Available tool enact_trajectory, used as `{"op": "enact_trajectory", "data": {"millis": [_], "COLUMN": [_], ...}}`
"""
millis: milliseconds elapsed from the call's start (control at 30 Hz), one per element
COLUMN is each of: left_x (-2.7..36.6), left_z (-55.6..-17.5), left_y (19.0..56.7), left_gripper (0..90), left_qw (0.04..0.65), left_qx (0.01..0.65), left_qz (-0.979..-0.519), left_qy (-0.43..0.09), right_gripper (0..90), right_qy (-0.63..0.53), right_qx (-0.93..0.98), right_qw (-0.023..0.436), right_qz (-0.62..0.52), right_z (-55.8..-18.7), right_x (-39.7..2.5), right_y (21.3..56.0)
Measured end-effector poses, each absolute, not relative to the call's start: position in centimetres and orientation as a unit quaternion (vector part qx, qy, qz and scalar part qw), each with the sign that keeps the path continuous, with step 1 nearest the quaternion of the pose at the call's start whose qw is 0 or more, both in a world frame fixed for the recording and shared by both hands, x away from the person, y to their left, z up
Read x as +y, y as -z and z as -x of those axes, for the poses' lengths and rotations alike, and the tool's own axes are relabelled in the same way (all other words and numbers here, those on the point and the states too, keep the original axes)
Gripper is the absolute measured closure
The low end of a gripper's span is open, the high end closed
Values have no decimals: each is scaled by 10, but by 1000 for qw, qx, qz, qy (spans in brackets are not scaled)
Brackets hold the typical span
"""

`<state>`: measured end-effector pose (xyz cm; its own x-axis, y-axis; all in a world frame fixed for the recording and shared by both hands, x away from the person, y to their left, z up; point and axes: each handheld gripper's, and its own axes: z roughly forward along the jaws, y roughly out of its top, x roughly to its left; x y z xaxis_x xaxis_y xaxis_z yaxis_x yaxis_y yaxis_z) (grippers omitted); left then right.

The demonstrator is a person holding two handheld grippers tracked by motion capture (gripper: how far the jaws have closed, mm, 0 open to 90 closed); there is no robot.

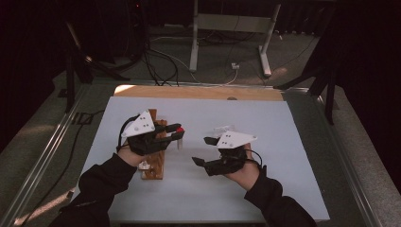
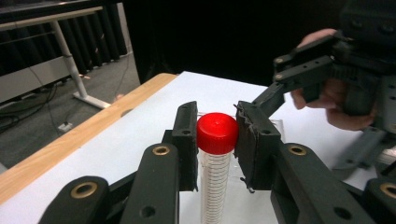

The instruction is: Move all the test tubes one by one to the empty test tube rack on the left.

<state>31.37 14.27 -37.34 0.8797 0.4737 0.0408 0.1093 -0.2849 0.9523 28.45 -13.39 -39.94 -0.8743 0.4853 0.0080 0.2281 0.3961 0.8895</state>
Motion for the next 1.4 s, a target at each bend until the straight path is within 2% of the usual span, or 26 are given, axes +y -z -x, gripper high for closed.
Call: {"op": "enact_trajectory", "data": {"millis": [167, 200, 300, 500, 1100, 1400], "left_x": [152, 154, 162, 174, 214, 218], "left_z": [-323, -325, -331, -347, -401, -413], "left_y": [364, 363, 358, 353, 354, 371], "left_gripper": [718, 718, 717, 718, 717, 718], "left_qw": [569, 570, 575, 581, 565, 542], "left_qx": [201, 205, 214, 239, 309, 324], "left_qz": [-778, -775, -766, -750, -720, -729], "left_qy": [-176, -181, -189, -206, -259, -264], "right_gripper": [93, 46, 7, 6, 7, 8], "right_qy": [-510, -512, -517, -532, -524, -524], "right_qx": [818, 815, 814, 801, 804, 803], "right_qw": [129, 130, 122, 115, 154, 155], "right_qz": [-234, -238, -235, -250, -237, -239], "right_z": [-284, -283, -283, -281, -277, -277], "right_x": [-144, -147, -155, -168, -175, -178], "right_y": [403, 404, 406, 411, 412, 411]}}
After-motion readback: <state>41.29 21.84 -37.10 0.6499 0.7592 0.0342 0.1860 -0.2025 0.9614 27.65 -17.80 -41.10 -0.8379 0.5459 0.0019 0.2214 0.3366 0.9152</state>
